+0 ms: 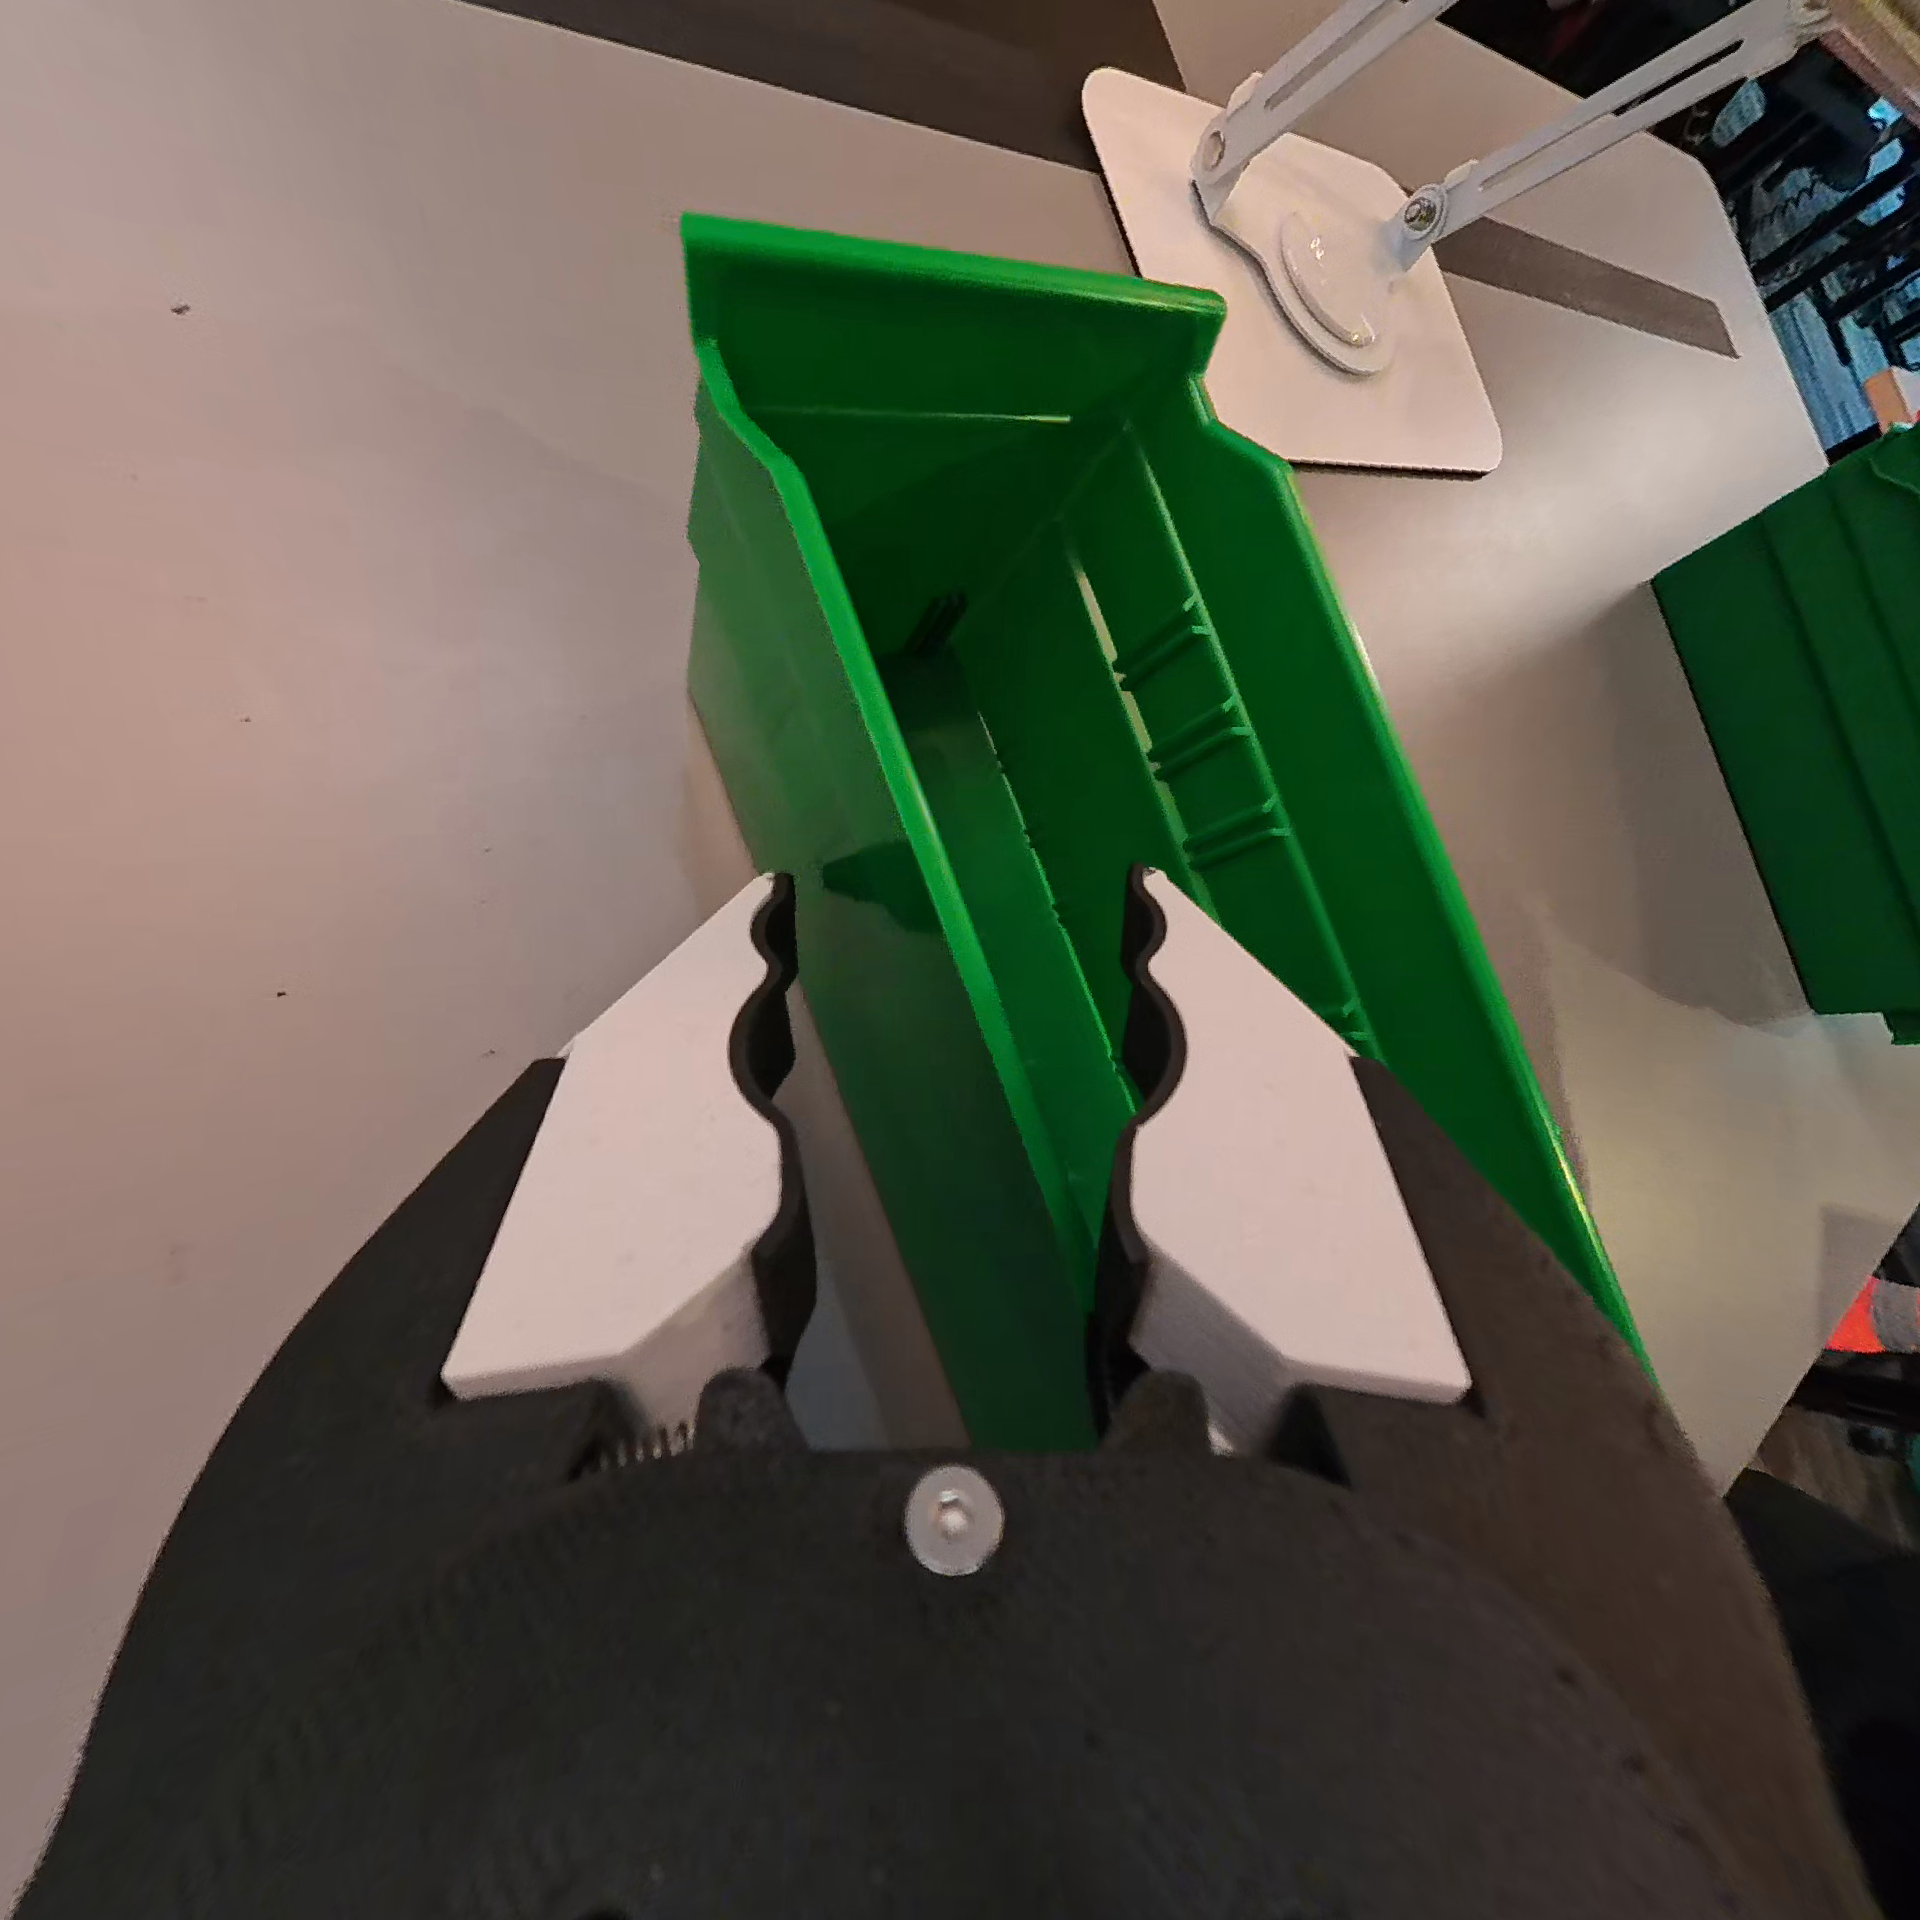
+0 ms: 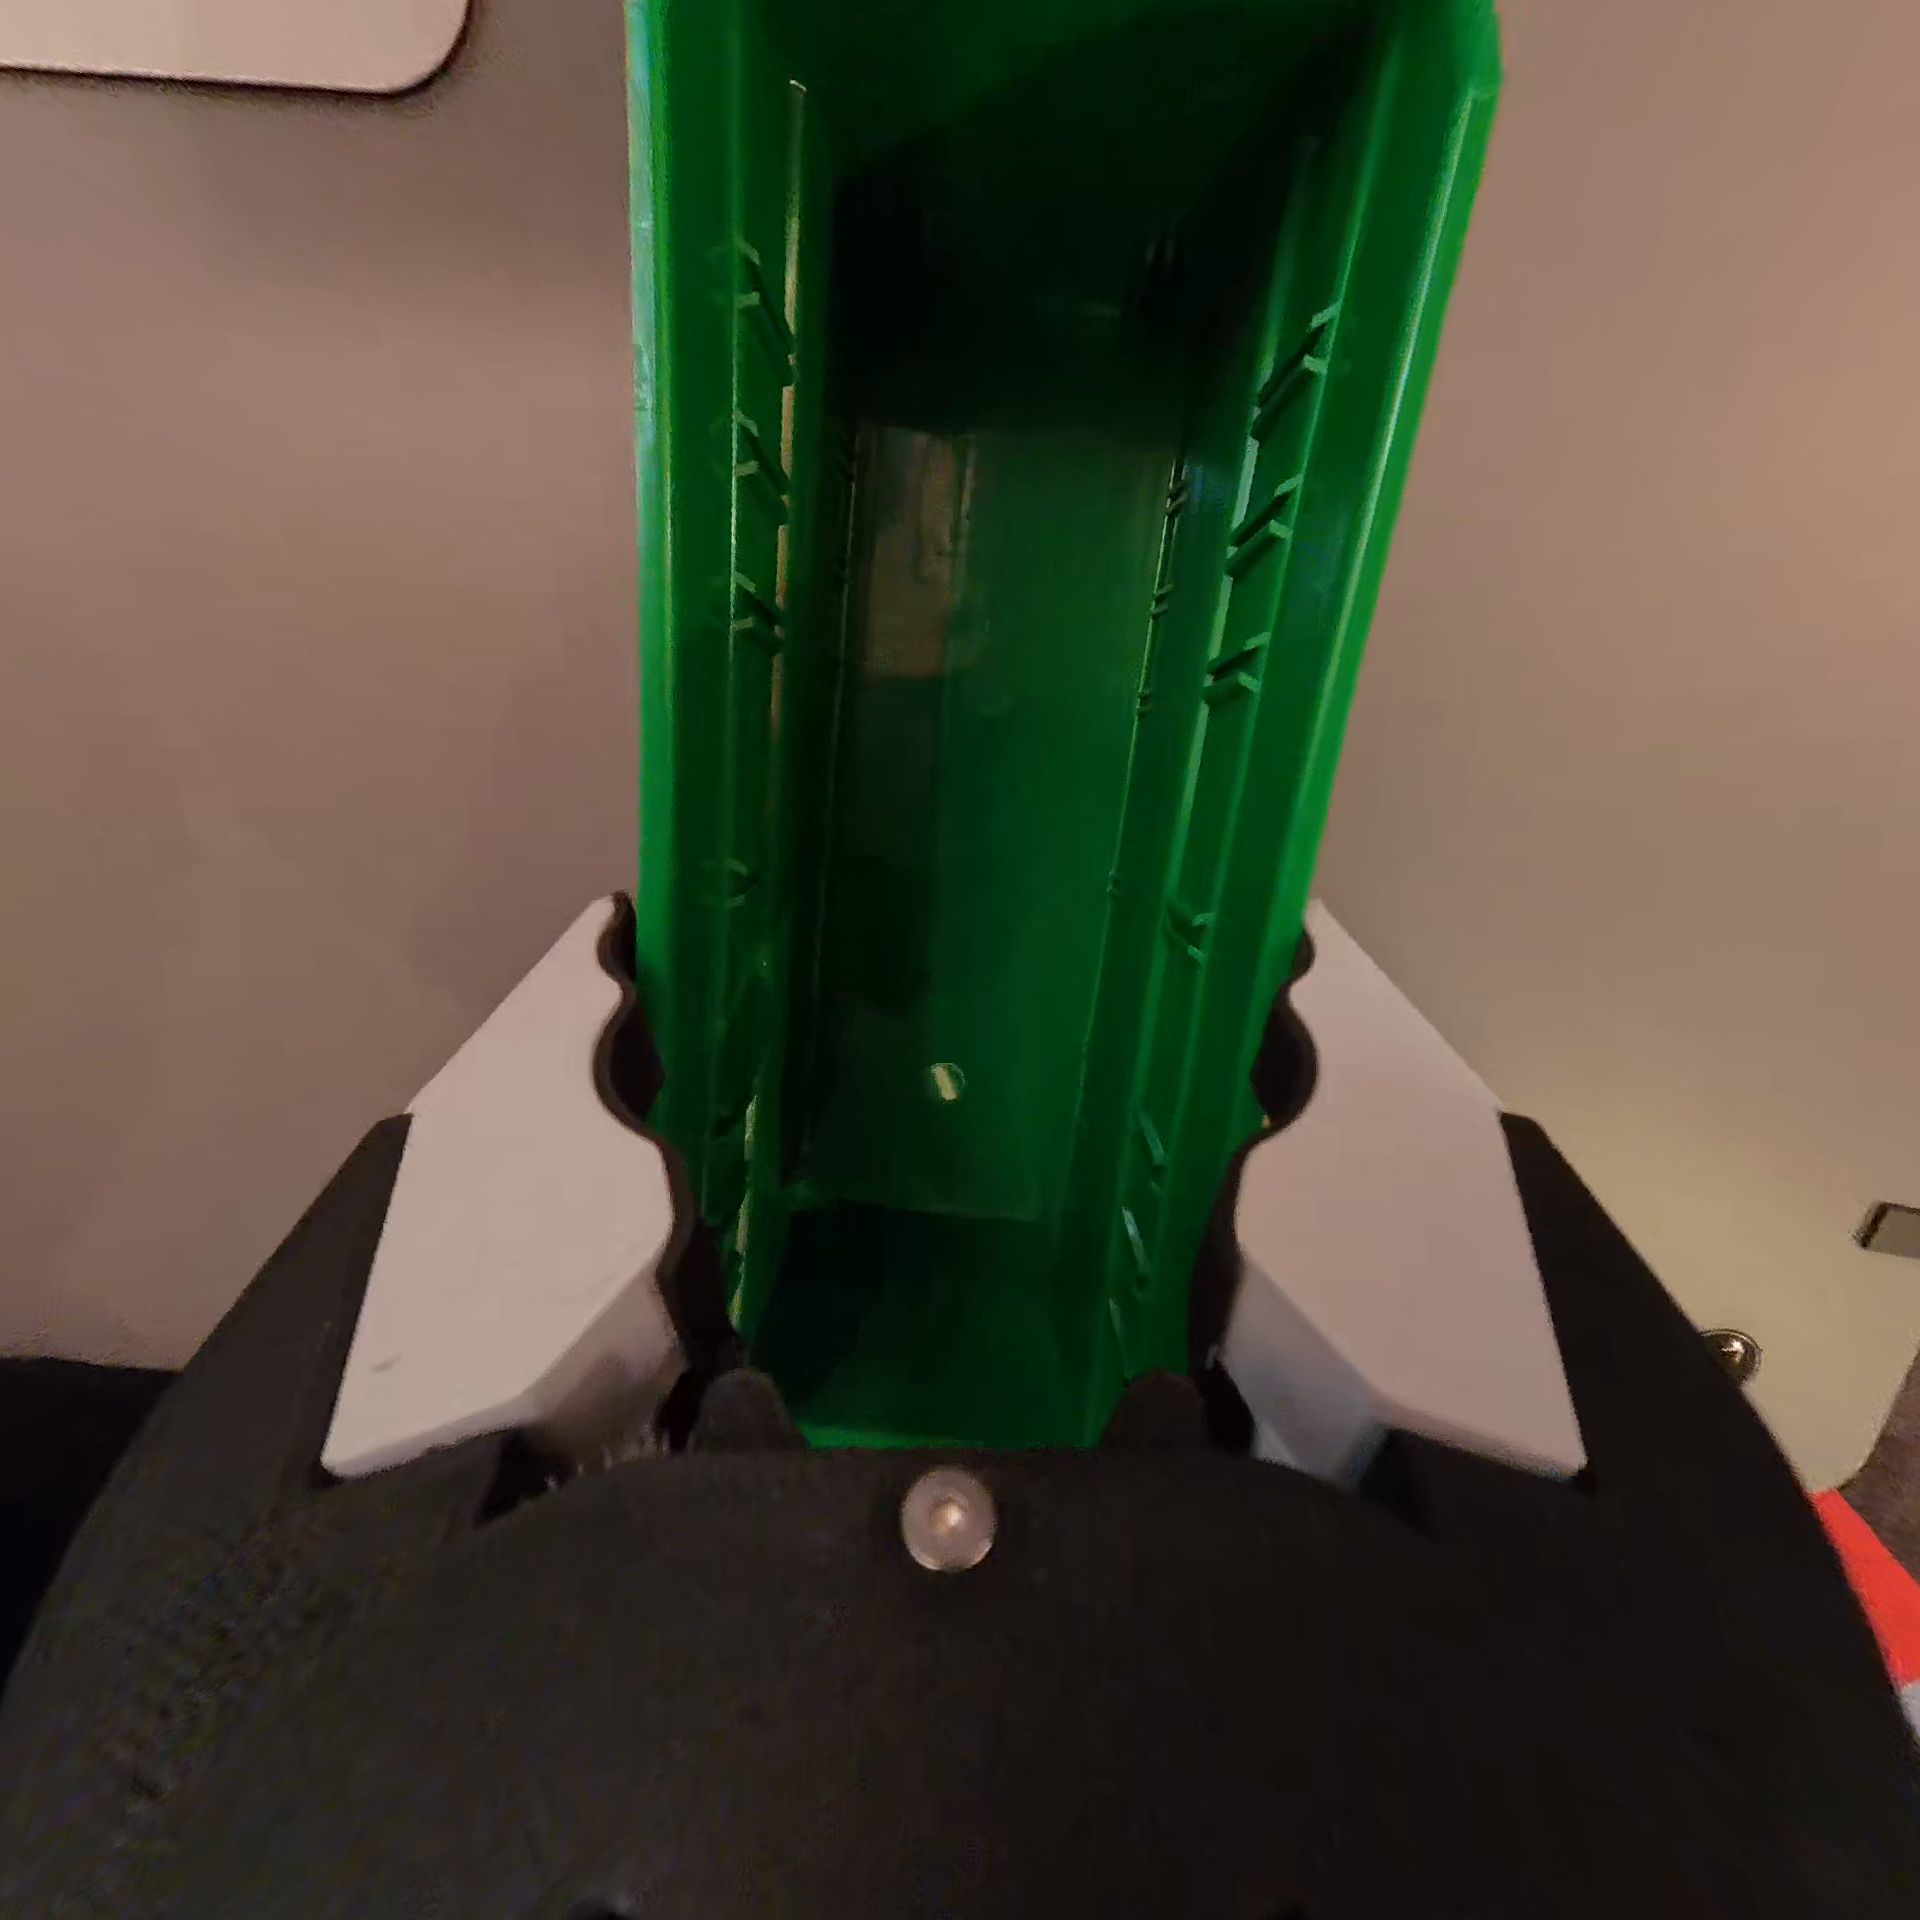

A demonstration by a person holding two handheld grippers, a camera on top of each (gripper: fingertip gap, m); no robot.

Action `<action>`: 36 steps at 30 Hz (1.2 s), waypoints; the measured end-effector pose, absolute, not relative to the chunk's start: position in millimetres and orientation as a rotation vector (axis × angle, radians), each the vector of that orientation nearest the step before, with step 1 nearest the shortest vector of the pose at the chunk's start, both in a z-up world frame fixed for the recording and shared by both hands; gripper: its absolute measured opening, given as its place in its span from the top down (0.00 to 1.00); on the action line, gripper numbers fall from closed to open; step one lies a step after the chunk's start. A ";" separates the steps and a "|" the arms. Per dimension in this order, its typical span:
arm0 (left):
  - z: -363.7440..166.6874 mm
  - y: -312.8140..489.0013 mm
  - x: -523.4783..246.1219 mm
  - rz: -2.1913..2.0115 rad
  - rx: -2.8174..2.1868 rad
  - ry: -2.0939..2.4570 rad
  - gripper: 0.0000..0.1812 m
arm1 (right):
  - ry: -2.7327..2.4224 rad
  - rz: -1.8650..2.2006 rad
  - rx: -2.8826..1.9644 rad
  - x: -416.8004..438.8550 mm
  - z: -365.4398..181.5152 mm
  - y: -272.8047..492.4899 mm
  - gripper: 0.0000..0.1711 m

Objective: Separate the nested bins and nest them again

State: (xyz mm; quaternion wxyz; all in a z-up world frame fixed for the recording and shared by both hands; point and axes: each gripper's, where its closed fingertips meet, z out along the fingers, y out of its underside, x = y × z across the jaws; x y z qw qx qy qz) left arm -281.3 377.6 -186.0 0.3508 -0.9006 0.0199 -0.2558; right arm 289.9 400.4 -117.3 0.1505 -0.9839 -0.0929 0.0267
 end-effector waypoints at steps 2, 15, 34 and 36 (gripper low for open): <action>-184.5 377.7 -283.6 -0.662 -2.326 0.049 0.66 | -0.284 0.054 -2.823 290.4 -117.3 401.6 0.27; -181.7 371.7 -291.8 -0.707 -2.307 -0.015 0.67 | -0.321 0.016 -2.773 293.0 -108.6 399.0 0.37; -184.4 368.6 -287.4 -0.720 -2.319 -0.032 0.67 | -0.238 -0.063 -2.660 292.2 -113.5 410.0 0.23; -184.5 367.0 -284.8 -0.755 -2.297 -0.095 0.67 | -0.276 -0.125 -2.612 289.8 -95.2 413.1 0.22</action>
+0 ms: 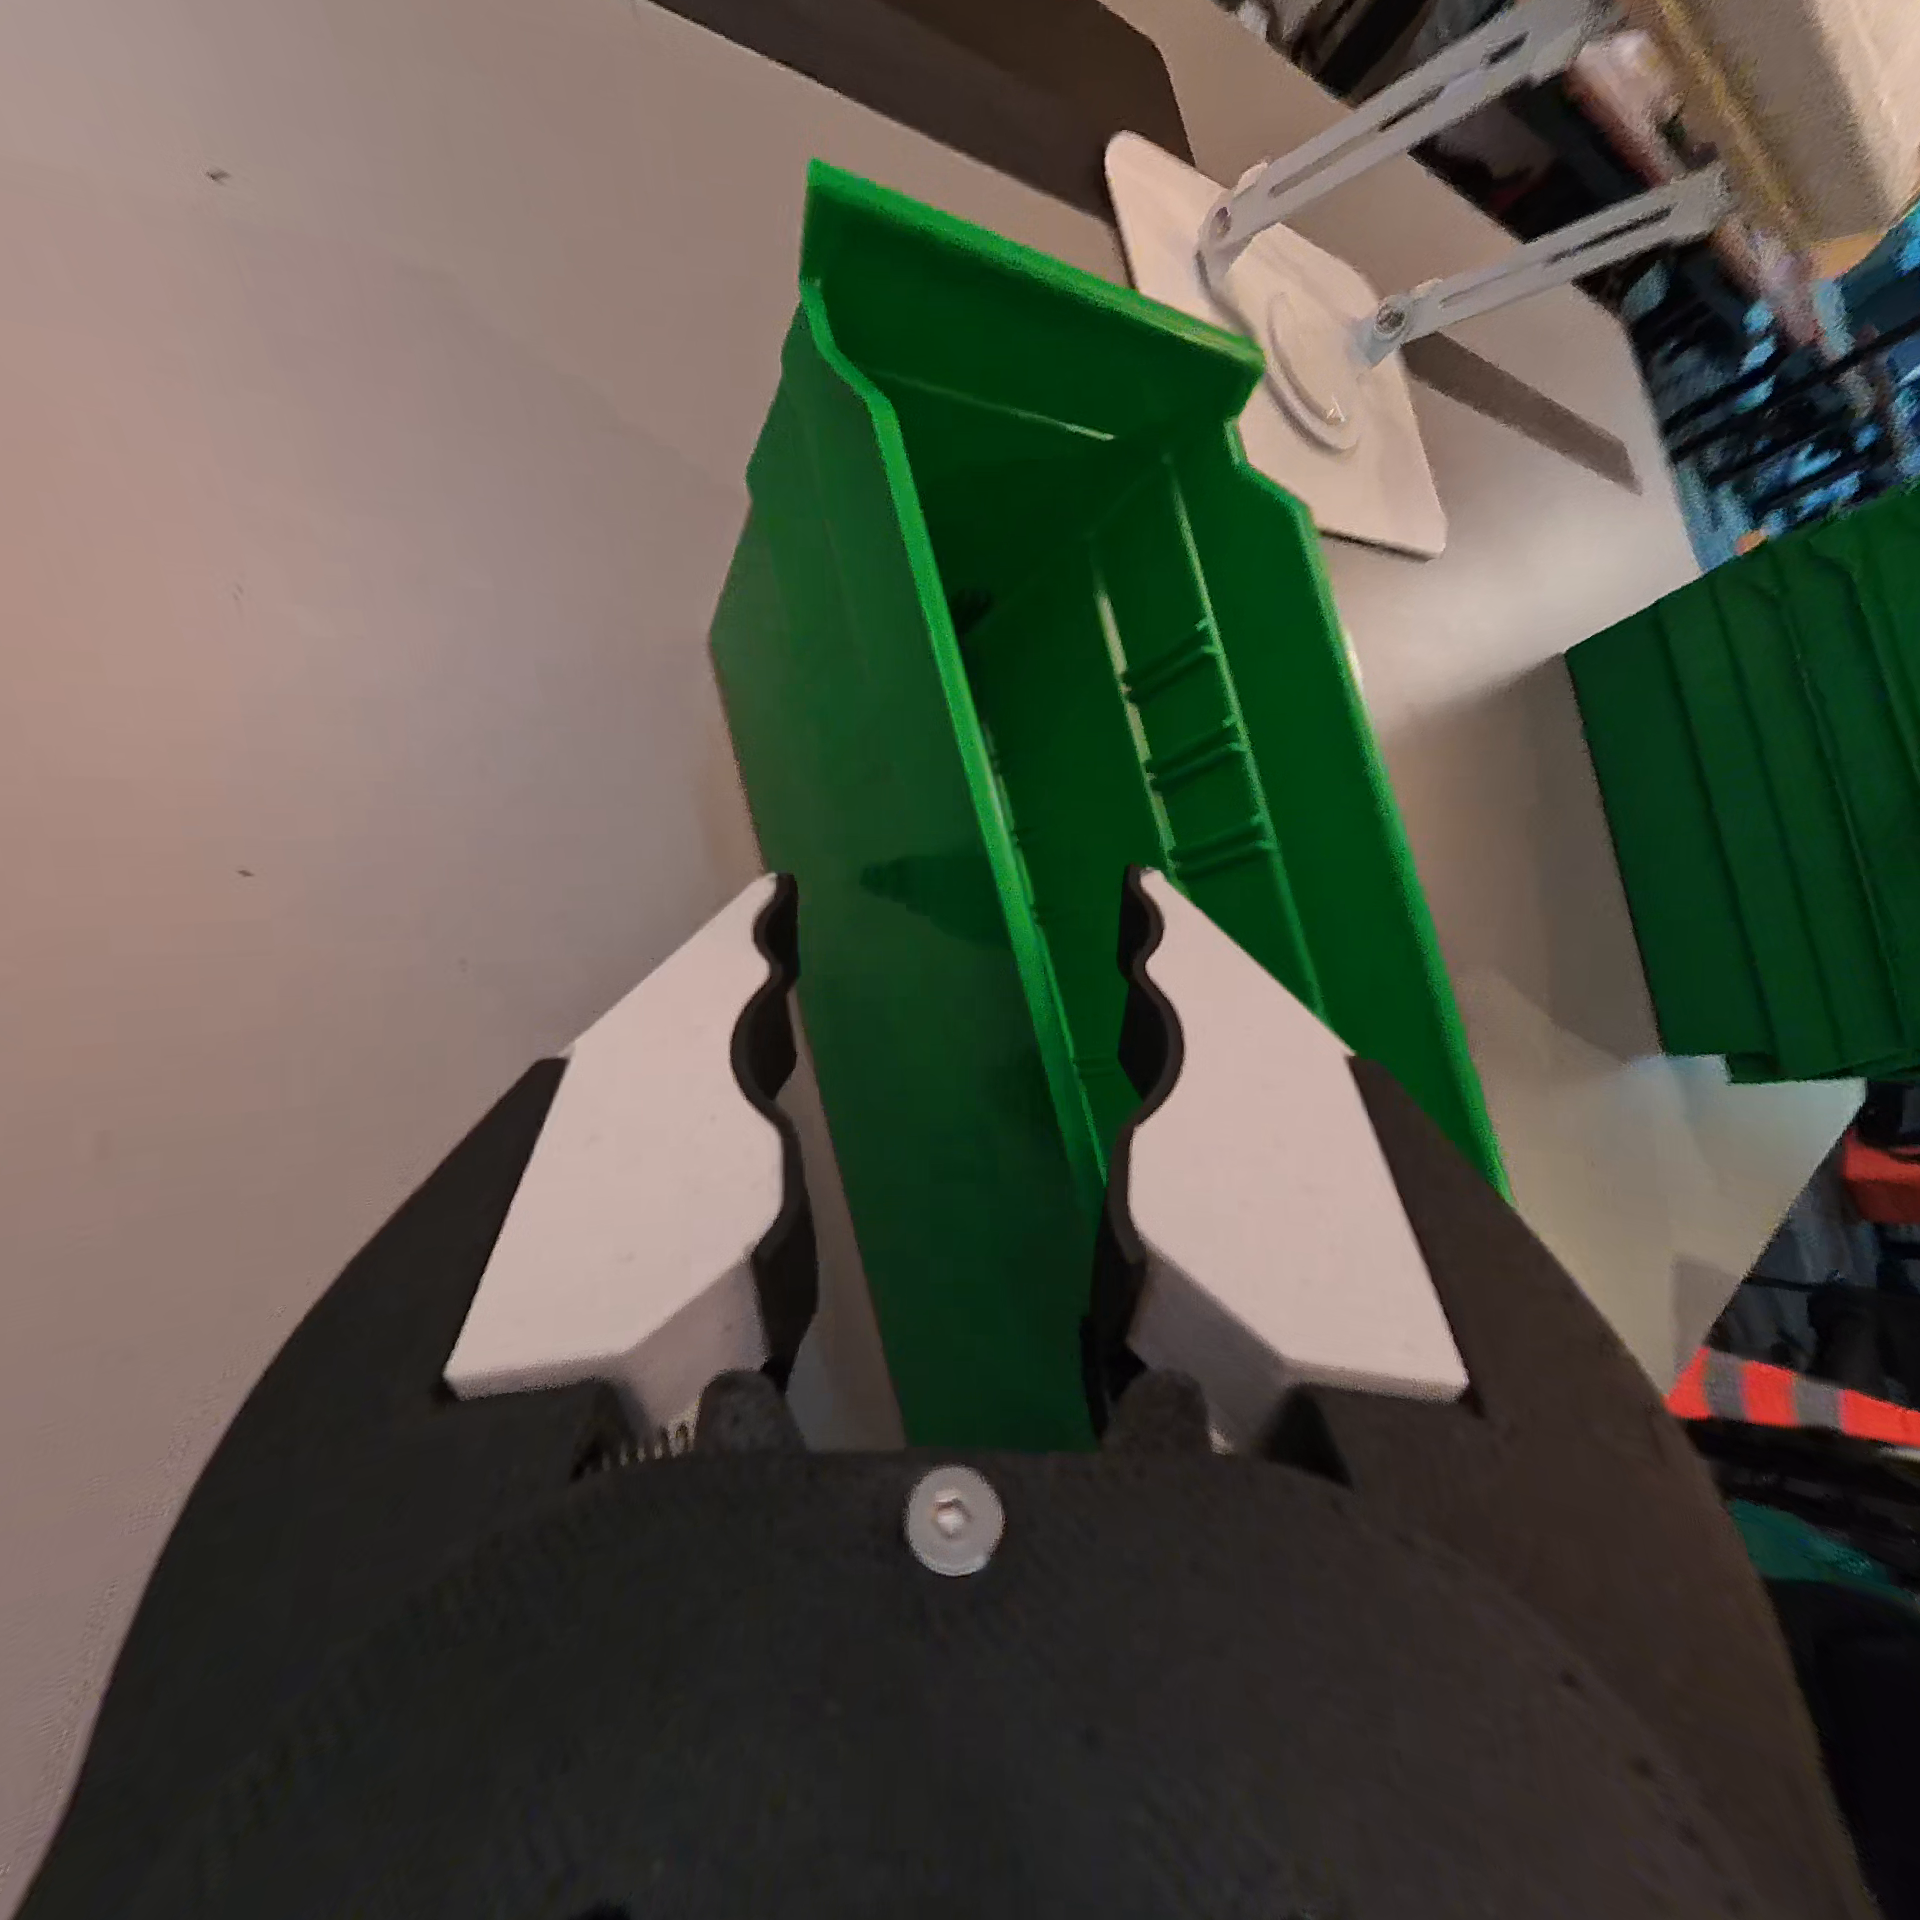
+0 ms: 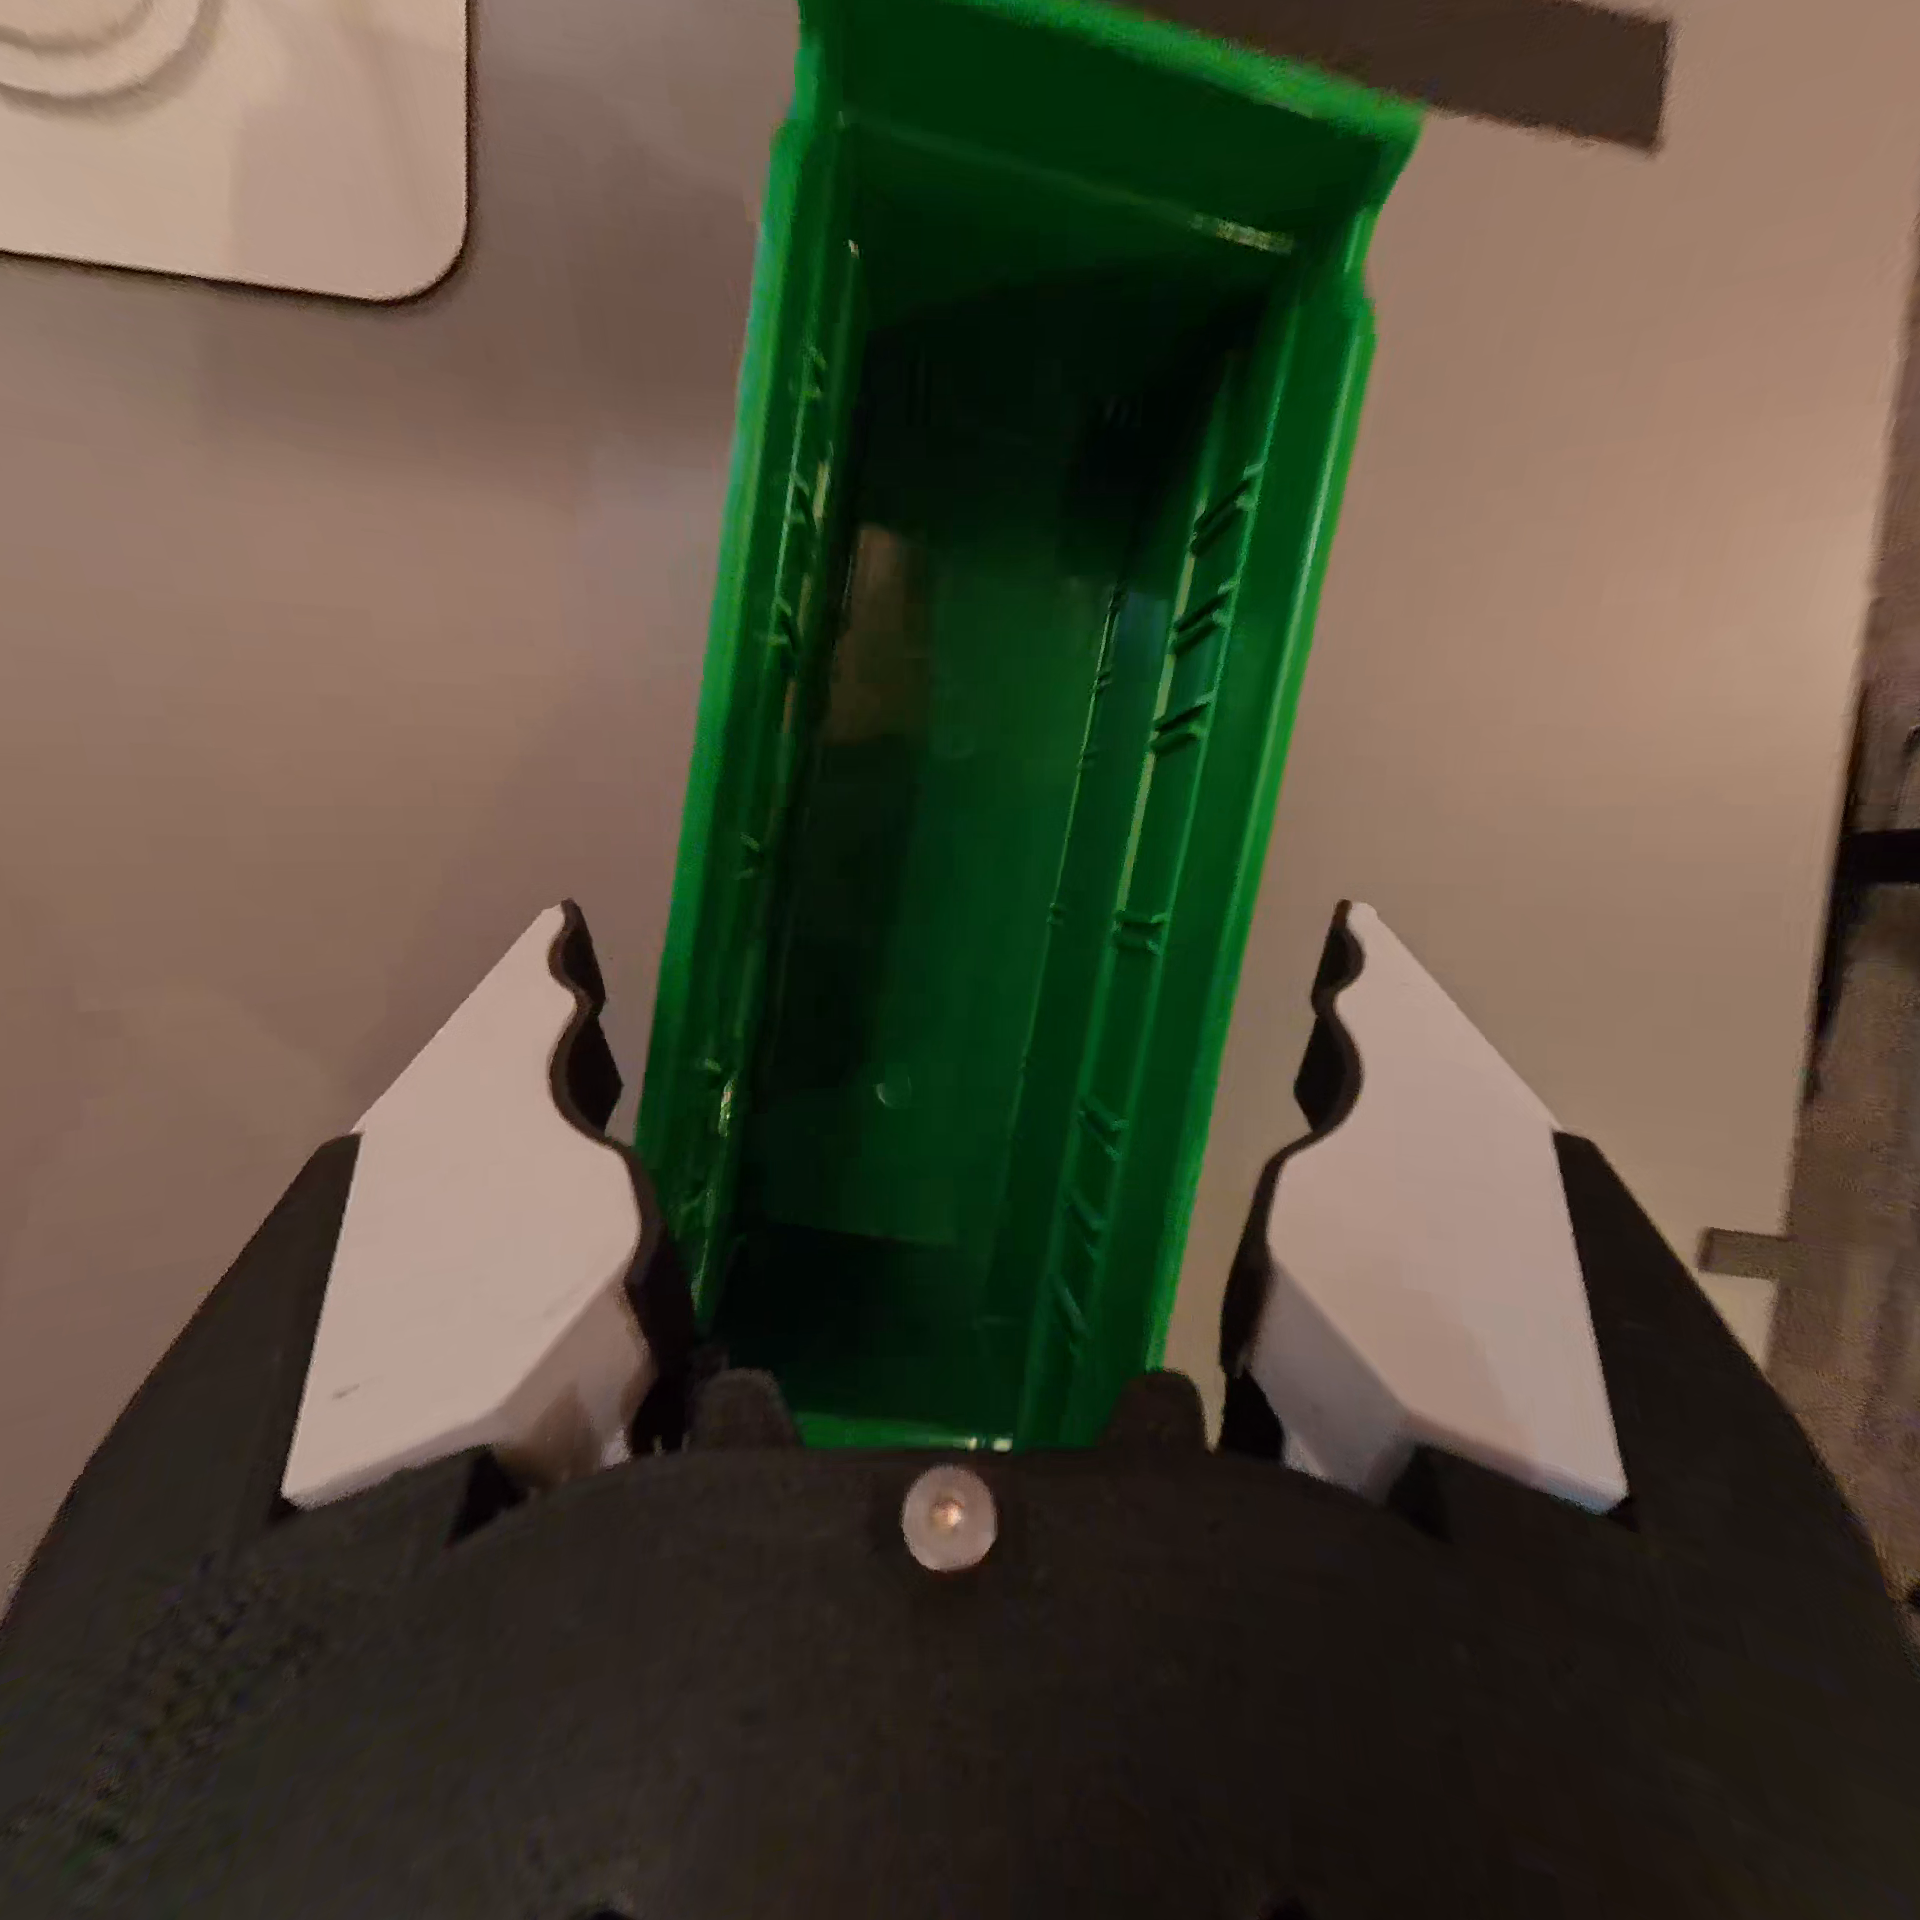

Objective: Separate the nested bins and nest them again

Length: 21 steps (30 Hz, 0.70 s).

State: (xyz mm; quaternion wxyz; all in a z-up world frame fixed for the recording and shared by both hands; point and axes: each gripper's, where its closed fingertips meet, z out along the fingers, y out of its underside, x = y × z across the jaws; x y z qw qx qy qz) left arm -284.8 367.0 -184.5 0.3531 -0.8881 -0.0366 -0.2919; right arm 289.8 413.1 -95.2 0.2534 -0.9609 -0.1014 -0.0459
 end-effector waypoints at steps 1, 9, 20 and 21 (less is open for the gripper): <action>-183.3 366.1 -282.2 -0.787 -2.279 -0.130 0.67 | -0.295 -0.156 -2.580 286.7 -83.2 414.9 0.22; -182.2 361.6 -252.9 -0.927 -2.195 -0.355 0.64 | -0.639 0.229 -2.393 116.1 -33.4 398.2 0.29; -177.0 360.4 -172.6 -1.238 -2.049 -0.669 0.62 | -1.005 0.707 -2.500 -103.6 -132.5 319.3 0.14; -174.6 359.4 -158.8 -1.308 -2.033 -0.677 0.61 | -1.047 0.618 -2.502 -102.0 -142.4 320.2 0.14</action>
